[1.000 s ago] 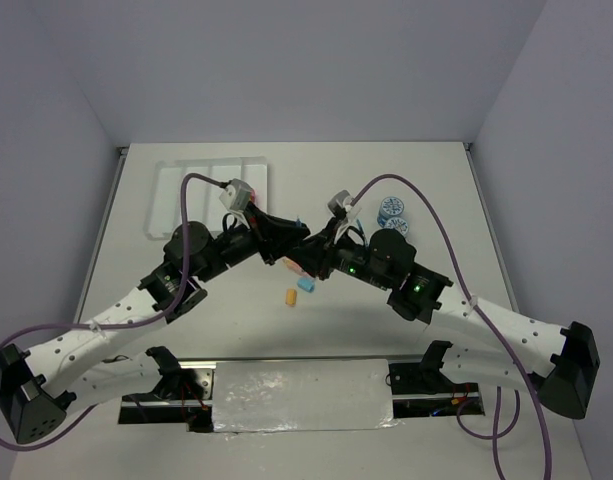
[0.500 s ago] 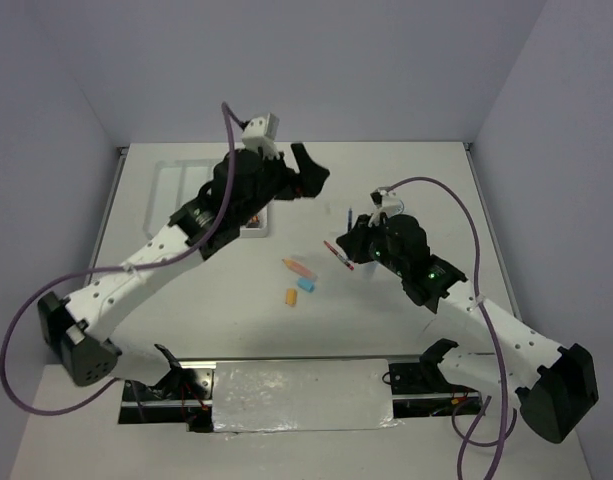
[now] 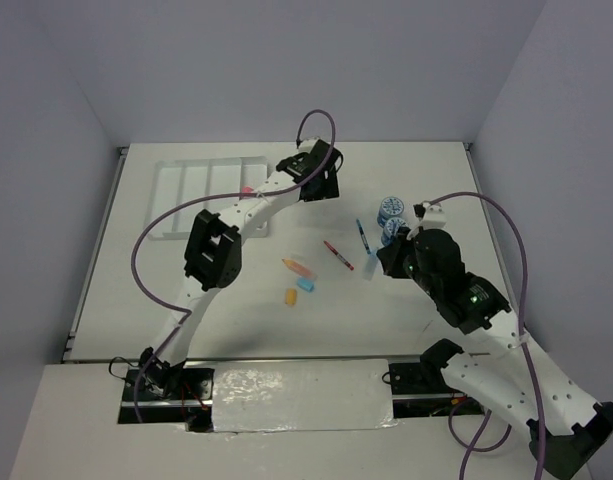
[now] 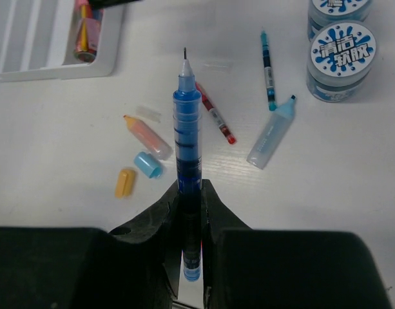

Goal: Sort the stationery into containers
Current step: Close the pen cap on the pen.

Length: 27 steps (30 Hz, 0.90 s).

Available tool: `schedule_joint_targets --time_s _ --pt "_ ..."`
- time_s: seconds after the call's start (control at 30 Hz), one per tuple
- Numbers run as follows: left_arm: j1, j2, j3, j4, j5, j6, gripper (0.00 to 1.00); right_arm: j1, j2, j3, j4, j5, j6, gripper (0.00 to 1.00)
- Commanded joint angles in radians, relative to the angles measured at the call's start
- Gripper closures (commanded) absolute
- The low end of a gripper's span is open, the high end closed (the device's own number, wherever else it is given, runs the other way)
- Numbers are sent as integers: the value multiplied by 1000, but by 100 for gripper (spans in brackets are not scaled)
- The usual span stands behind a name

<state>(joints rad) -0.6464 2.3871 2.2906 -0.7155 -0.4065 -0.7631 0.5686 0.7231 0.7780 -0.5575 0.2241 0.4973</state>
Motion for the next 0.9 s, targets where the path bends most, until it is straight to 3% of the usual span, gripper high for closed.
schedule_joint_targets --time_s 0.0,0.2,0.37,0.53,0.87 --pt "-2 -43 1 108 18 28 6 -4 -31 6 -39 -64 -6 100" --pt "-13 66 66 178 37 41 7 -1 -76 -40 -10 -201 -11 100" --pt "-30 115 61 180 -48 15 10 -3 -135 -37 -19 -218 -14 100" --pt "-38 164 67 254 -17 47 12 -3 -191 -25 -39 -256 -13 100" --pt "-59 215 84 200 -98 62 26 1 -278 -26 -47 -313 0 100"
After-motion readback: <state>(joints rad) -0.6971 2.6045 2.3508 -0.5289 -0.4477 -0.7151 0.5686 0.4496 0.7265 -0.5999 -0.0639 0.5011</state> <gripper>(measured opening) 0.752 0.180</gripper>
